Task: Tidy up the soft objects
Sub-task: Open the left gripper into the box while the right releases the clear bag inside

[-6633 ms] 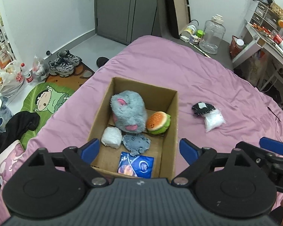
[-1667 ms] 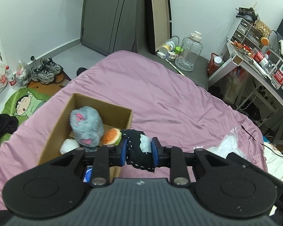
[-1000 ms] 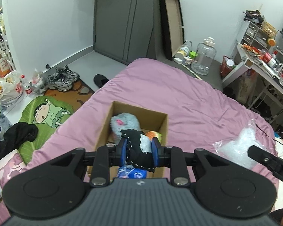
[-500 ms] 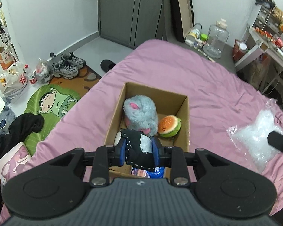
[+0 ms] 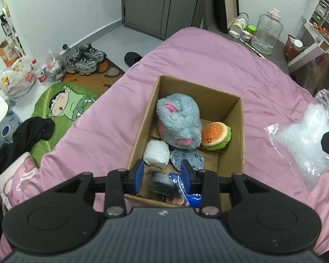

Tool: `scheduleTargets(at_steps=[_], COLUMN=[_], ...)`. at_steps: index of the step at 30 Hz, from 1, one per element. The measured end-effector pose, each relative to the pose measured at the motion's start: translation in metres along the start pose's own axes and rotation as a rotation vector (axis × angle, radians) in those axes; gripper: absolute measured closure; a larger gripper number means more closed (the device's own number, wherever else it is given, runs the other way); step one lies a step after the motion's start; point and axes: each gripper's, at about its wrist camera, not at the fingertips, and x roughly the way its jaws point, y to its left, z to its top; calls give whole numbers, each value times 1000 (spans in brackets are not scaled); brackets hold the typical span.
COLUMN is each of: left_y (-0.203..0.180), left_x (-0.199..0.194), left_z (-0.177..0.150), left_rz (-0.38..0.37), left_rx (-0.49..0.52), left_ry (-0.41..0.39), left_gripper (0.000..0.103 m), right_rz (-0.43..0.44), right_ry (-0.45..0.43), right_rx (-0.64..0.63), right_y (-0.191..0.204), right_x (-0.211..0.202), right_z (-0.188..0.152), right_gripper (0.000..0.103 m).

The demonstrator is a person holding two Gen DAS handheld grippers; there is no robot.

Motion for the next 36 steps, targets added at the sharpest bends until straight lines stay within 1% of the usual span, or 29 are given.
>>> scheduleTargets(at_steps=[2,8,14,16,17,18,19,21,22,23,25,27,31,32,34,36], left_y=[2,2,5,5,5,4,4,3,2,0,-5,-11,-26,-30,-35,-39], left_x=[3,3,4,4,4,4,4,3,2,1,1,-2,-10,-12,-17,-20], left_z=[2,7,13,15,16,17,17,19,19,20,22,22,20,18,15,14], left_rz=[-5,3,10,15,17,19,21,24,27,31,33,26,15,13,10,6], left_rx=[-7,-2,-7,-10,-11,-10,-9,-10,-11,-11,-7,2,39,50,65,67], left_ry=[9,2,0,-2,-2,-2,-3,-9,-14,-18,-22,-29,-47,-53,-59,-60], left_gripper=[66,64,63,63,63,63,63,63,61,56,51,49,35,32,30,29], right_rz=[14,36,70,83,79,78,78,76,73,71,63,53,41,37,34,33], right_ry=[8,48,76,100,109,110,105,98,100,101,102,108,126,130,134,133], right_rx=[4,15,-8,-15,-14,-12,-11,-9,-6,-3,9,21,38,40,43,46], right_y=[3,6,14,17,17,17,16,15,13,11,6,0,-9,-12,-15,-18], right_x=[6,25,42,50,52,54,53,50,48,46,41,39,32,29,24,19], right_z=[0,-1,-1,0,0,0,-1,0,1,1,2,3,1,1,1,2], right_gripper=[79,79,78,73,68,60,57,56,56,56,56,56,55,53,49,41])
